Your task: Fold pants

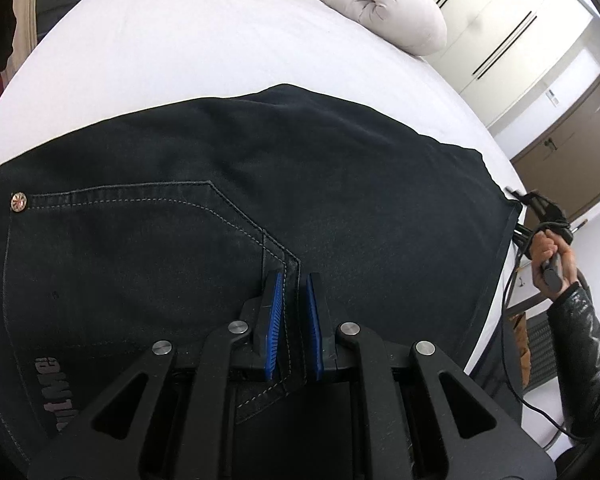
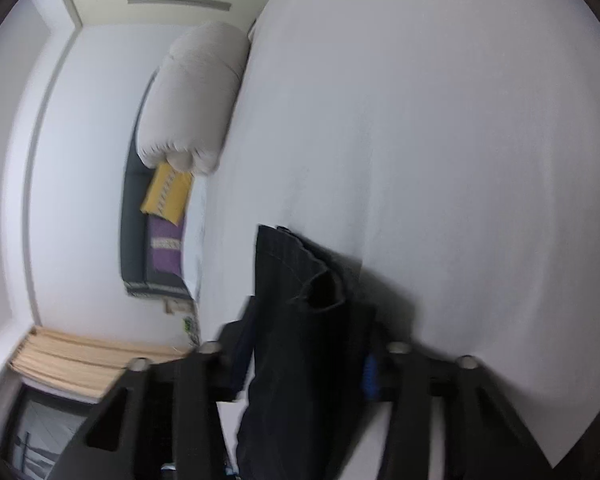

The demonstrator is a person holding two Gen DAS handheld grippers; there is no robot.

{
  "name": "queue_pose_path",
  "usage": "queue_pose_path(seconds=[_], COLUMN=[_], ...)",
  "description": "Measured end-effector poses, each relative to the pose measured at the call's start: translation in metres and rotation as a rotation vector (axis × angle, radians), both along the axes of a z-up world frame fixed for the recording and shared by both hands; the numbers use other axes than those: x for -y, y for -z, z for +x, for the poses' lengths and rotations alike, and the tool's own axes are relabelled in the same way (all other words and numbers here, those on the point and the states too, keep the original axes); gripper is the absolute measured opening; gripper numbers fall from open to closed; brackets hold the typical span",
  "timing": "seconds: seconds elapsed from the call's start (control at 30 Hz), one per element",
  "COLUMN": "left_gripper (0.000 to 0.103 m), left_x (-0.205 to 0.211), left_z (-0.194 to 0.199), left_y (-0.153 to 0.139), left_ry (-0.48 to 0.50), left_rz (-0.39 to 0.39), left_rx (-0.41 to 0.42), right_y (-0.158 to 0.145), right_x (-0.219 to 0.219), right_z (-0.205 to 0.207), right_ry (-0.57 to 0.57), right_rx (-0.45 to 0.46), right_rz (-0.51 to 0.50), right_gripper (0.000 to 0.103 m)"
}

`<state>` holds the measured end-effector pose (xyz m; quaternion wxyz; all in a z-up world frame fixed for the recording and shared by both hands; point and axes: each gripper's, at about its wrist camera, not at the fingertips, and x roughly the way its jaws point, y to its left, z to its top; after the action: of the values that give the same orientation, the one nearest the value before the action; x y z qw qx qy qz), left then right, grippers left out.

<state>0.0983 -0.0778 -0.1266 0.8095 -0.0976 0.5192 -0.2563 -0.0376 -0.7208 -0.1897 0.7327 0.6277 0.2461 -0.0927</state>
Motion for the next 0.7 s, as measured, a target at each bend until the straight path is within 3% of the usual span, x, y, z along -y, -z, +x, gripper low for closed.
queue_pose_path(seconds=[0.03, 0.1, 0.3, 0.4, 0.47, 0.53, 0.63, 0.7], left_gripper=[0.012, 0.012, 0.012, 0.012, 0.012, 0.012, 0.015, 0.036], left_x=[0.000, -0.007, -0.013, -0.016, -0.020, -0.021, -0.023, -0.021], left_z=[0.001, 0.001, -0.001, 0.000, 0.001, 0.002, 0.004, 0.009], left_y=[0.002, 0.002, 0.002, 0.001, -0.002, -0.006, -0.011, -0.016], left_ry=[-0.003, -0.006, -0.023, -0.040, -0.049, -0.057, -0.073, -0.079], left_rz=[-0.009, -0.022, -0.050, -0.073, -0.083, -0.099, -0.165, -0.230], left_rx=[-0.005, -0.011, -0.022, -0.035, -0.042, -0.050, -0.071, -0.091], right_y=[0.002, 0.003, -0.043, -0.085, -0.111, -0.118, -0.110, -0.082], right_x=[0.001, 0.001, -0.035, -0.091, -0.158, -0.212, -0.310, -0.351], right_z=[0.003, 0.003, 0.009, 0.030, 0.042, 0.036, 0.041, 0.041], right_ry=[-0.006, -0.007, -0.085, -0.238, -0.395, -0.511, -0.714, -0.821], right_rx=[-0.009, -0.008, -0.076, -0.090, -0.101, -0.105, -0.102, -0.160], right_rz=[-0.002, -0.008, -0.290, -0.516, -0.724, -0.870, -1.088, -1.200], right_gripper=[0.011, 0.010, 0.009, 0.009, 0.009, 0.009, 0.009, 0.009])
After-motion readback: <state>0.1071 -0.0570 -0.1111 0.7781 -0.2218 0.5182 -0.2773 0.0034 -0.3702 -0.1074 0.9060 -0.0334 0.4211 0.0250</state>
